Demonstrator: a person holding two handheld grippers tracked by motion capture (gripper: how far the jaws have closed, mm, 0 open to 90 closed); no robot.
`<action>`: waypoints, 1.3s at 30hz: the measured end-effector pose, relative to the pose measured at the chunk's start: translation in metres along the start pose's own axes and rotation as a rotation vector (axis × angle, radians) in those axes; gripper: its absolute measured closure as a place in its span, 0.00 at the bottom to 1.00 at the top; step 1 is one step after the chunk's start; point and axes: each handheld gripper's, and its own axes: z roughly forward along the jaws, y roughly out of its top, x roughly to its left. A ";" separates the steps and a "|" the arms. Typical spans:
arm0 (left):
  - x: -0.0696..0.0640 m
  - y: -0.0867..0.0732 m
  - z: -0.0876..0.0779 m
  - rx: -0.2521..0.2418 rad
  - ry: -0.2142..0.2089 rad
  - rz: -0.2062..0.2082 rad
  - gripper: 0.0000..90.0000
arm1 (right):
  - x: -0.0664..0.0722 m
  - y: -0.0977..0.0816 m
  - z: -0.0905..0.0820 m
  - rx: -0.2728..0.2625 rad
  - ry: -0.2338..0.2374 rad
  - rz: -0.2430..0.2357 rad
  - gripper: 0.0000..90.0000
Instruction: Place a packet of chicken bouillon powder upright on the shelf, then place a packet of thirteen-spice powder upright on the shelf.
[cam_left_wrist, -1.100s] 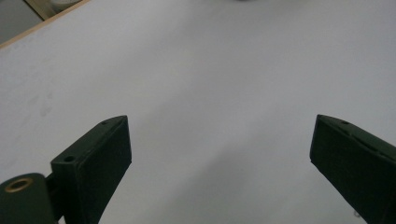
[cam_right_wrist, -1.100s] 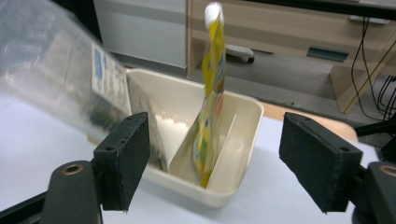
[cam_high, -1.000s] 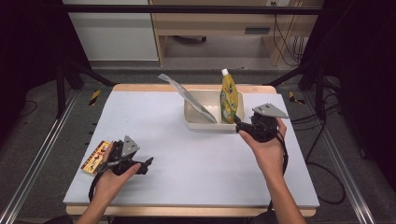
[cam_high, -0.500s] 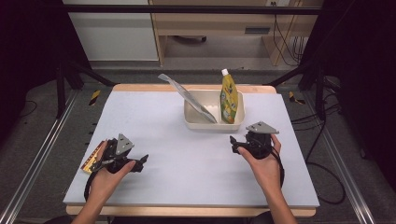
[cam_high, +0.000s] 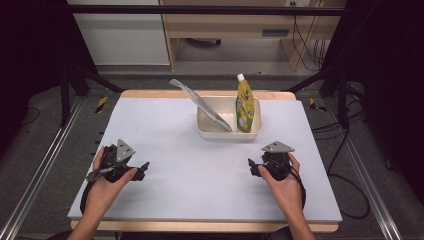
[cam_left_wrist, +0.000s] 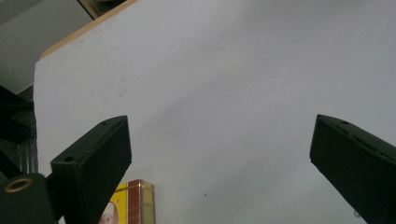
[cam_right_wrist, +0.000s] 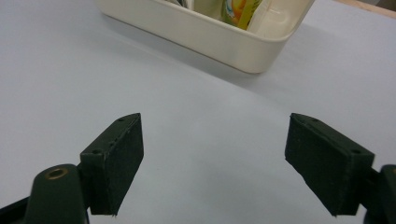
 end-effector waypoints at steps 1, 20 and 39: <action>0.002 0.001 -0.001 0.016 -0.001 -0.002 0.06 | 0.001 0.000 0.000 0.001 0.001 -0.007 0.24; 0.072 -0.011 -0.011 0.377 -0.155 -0.169 0.08 | 0.001 -0.009 0.000 -0.019 -0.003 -0.066 0.26; 0.089 -0.037 0.013 0.566 -0.202 -0.186 0.15 | 0.001 -0.010 0.002 0.008 -0.003 -0.074 0.24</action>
